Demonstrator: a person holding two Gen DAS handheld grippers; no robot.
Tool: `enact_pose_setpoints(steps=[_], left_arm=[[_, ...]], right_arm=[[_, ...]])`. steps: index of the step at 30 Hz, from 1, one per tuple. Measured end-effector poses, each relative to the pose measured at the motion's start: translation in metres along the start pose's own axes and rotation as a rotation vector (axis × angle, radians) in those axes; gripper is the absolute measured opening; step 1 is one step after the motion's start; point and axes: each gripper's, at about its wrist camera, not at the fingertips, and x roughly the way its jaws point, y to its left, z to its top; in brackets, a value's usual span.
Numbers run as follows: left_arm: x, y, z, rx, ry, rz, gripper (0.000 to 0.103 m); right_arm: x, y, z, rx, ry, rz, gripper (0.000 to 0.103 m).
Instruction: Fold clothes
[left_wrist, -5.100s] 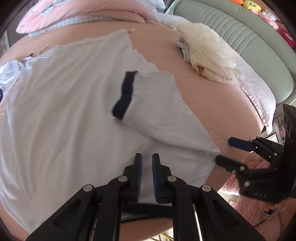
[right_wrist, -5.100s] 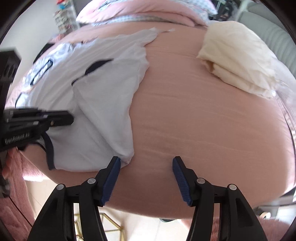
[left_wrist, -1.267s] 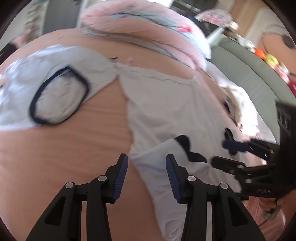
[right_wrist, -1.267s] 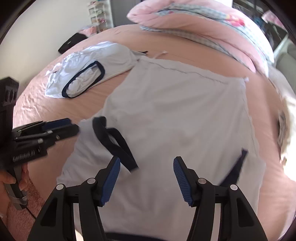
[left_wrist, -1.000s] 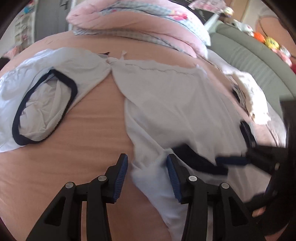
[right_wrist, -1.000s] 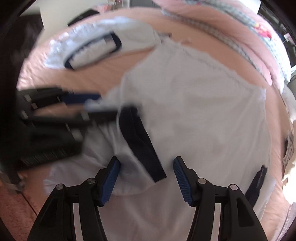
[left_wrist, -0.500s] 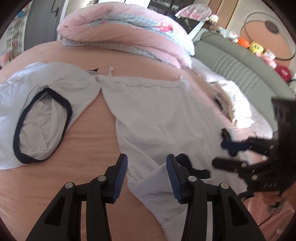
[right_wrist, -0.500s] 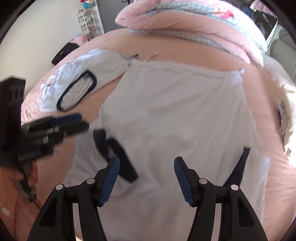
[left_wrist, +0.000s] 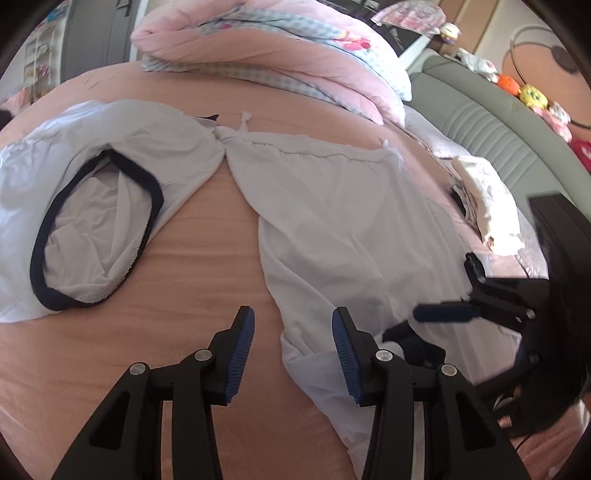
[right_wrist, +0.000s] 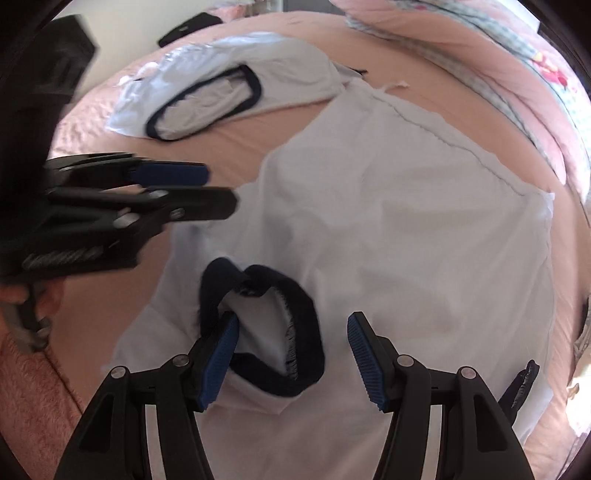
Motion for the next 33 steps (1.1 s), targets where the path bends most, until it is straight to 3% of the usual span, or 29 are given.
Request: enact_pose_setpoints(steps=[5, 10, 16, 20, 23, 29, 31, 33], left_arm=[[-0.004, -0.001, -0.002, 0.031, -0.005, -0.014, 0.040], [-0.013, -0.002, -0.005, 0.070, 0.002, 0.020, 0.040], [-0.016, -0.014, -0.005, 0.124, -0.021, -0.066, 0.040], [0.025, -0.028, -0.005, 0.168, 0.062, 0.023, 0.041], [0.035, -0.026, 0.000, 0.137, 0.039, 0.059, 0.044], [0.033, -0.014, 0.003, 0.056, 0.010, 0.093, 0.045], [0.025, -0.011, 0.004, 0.031, -0.016, 0.069, 0.045], [0.014, -0.003, 0.007, -0.006, -0.043, -0.002, 0.045]], right_arm=[[-0.003, -0.019, 0.024, 0.090, -0.067, 0.010, 0.061], [-0.002, -0.042, 0.040, 0.186, -0.109, 0.092, 0.061], [0.004, -0.063, 0.029, 0.333, -0.110, 0.155, 0.061], [-0.004, -0.071, 0.015, 0.394, -0.135, 0.180, 0.061], [-0.013, -0.059, 0.002, 0.332, -0.147, 0.189, 0.061], [0.010, -0.029, -0.023, 0.149, -0.037, 0.036, 0.061], [0.009, -0.029, -0.025, 0.144, -0.049, -0.029, 0.061], [0.006, -0.035, -0.025, 0.184, -0.024, -0.076, 0.061]])
